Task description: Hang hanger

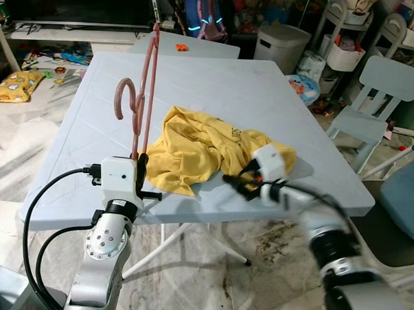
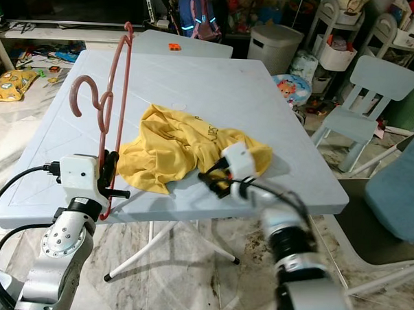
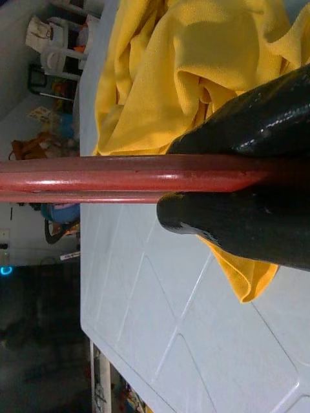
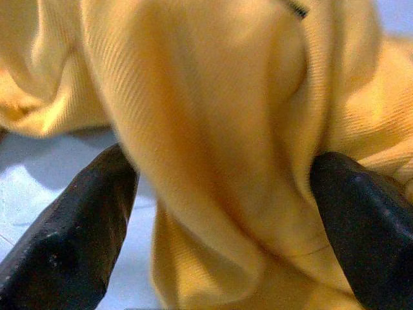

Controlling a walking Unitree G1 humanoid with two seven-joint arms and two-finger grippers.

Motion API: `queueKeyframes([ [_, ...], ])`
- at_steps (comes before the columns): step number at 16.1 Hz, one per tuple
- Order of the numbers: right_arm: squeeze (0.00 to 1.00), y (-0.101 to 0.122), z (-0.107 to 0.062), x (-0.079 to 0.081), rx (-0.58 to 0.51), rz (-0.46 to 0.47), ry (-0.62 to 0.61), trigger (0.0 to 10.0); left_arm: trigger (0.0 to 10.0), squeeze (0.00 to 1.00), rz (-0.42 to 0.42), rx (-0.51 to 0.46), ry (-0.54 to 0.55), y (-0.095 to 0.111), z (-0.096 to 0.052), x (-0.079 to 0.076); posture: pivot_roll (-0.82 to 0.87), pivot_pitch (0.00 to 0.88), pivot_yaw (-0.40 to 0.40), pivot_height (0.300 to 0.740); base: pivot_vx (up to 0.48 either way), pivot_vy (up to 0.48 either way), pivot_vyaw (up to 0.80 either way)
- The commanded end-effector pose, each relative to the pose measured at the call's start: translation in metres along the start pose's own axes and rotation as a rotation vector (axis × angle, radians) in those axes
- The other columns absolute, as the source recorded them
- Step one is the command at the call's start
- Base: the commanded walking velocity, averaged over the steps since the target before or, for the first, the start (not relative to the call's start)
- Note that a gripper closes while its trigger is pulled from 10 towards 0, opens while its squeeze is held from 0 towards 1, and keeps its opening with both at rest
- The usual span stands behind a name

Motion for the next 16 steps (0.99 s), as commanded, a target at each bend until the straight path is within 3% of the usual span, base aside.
queueKeyframes([
  [1, 0.0, 0.015, -0.001, 0.0, -0.035, -0.021, 0.031, 10.0, 10.0, 0.0, 0.0, -0.007, -0.004, 0.001, 0.0, -0.002, -0.07, 0.0, -0.063, 0.74, 0.0, 0.0, 0.0],
  [3, 0.0, 0.02, -0.01, 0.003, -0.048, -0.045, 0.125, 10.0, 10.0, 0.0, 0.001, -0.008, -0.003, 0.002, -0.002, -0.002, -0.06, 0.0, -0.065, 0.74, 0.0, 0.0, 0.0],
  [6, 0.0, 0.034, -0.026, -0.014, -0.118, 0.005, 0.118, 10.0, 10.0, 0.0, 0.008, 0.01, 0.0, -0.001, -0.005, 0.001, -0.07, 0.0, -0.059, 0.74, -0.198, 0.0, 0.0],
  [9, 0.0, 0.042, -0.035, -0.015, -0.164, 0.016, 0.153, 10.0, 10.0, 0.0, 0.003, 0.014, -0.017, -0.001, -0.004, -0.003, -0.08, 0.0, -0.05, 0.74, -0.326, 0.0, 0.0],
  [16, 0.0, 0.035, -0.031, -0.013, -0.157, 0.042, 0.106, 10.0, 10.0, 0.0, 0.001, 0.024, -0.034, -0.001, -0.005, -0.006, -0.08, 0.0, -0.049, 0.74, -0.317, 0.0, 0.0],
])
Point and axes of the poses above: a point about 5 cm out from each wrist's last joint towards the gripper, its own z axis pointing out of the wrist towards the gripper, its own y axis along the axis of the wrist's last joint, x = y × z, the point moved 4 cm from there along z, pointing out of the wrist towards the gripper, and after that the axes turned 3 degrees about -z, right-handed, at the moved point
